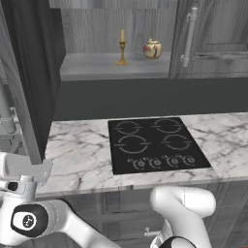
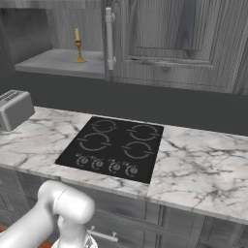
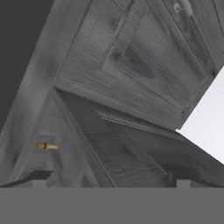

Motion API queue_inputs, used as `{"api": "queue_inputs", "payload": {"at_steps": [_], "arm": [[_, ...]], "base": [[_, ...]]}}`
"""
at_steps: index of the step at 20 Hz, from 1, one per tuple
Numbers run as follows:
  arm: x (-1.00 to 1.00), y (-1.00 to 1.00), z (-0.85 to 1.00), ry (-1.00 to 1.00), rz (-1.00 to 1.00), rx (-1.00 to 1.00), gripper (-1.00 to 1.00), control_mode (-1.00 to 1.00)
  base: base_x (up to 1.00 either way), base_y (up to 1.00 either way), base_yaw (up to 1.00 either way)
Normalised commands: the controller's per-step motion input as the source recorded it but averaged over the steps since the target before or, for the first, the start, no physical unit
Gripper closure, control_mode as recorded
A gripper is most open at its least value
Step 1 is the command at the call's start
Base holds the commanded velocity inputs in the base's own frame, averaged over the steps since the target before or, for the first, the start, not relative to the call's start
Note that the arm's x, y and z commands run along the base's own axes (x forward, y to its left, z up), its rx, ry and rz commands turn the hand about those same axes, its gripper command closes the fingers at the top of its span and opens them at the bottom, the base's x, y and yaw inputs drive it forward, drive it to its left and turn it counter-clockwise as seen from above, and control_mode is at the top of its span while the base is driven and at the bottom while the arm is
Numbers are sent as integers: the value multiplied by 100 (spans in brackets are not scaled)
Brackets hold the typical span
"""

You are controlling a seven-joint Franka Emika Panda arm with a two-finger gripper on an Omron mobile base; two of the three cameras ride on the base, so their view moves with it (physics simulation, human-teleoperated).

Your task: Pick the candle and candle from the dining table and place them in the open cabinet. Close the cabinet after placing the objects.

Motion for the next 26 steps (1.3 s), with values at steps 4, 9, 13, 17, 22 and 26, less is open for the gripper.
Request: {"api": "queue_inputs", "payload": {"at_steps": [4, 9, 13, 17, 22, 26], "arm": [[-12, 0, 25, -12, 0, 21, -100, -100], [-11, 0, 26, -12, 0, 18, -100, -100], [-13, -3, 15, -8, 2, 13, -100, -100], [-3, -22, 9, 0, 3, 17, -100, -100], [0, -21, 46, -3, 4, 14, -100, -100], [0, -12, 54, -4, 5, 12, -100, -100]], "base": [[0, 0, 0], [0, 0, 0], [0, 0, 0], [0, 0, 0], [0, 0, 0], [0, 0, 0]]}}
